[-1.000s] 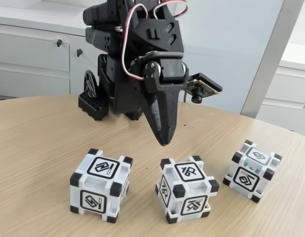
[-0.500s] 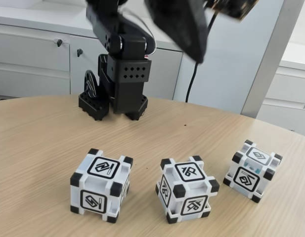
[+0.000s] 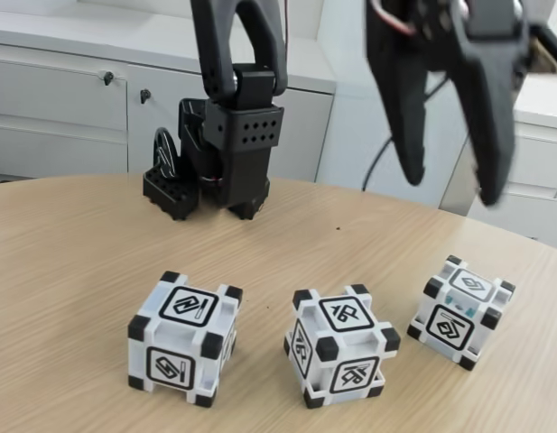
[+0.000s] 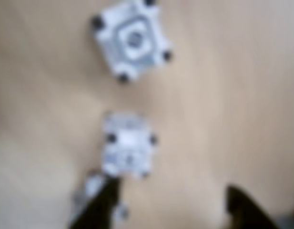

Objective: Stack cubes from left to right.

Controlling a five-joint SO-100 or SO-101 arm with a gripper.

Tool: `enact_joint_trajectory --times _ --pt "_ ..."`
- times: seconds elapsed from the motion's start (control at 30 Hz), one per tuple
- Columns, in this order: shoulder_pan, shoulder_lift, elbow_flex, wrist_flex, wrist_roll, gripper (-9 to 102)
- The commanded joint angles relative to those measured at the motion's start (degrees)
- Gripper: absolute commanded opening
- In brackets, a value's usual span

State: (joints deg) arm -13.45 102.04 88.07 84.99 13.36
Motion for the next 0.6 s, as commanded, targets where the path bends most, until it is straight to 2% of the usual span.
enact_joint_trajectory --times 0.0,0.1,0.2,0.37,0.57 --pt "-2.90 -3.34 -4.04 0.88 1.67 30" --pt "-4.13 -6.42 -4.13 0.70 -1.32 33" --pt "-5.36 -11.34 -4.22 0.70 -9.23 36" --pt "-6.15 -17.14 -4.31 0.35 -11.87 37" --pt "-6.15 -17.67 -4.22 -6.59 -15.38 37"
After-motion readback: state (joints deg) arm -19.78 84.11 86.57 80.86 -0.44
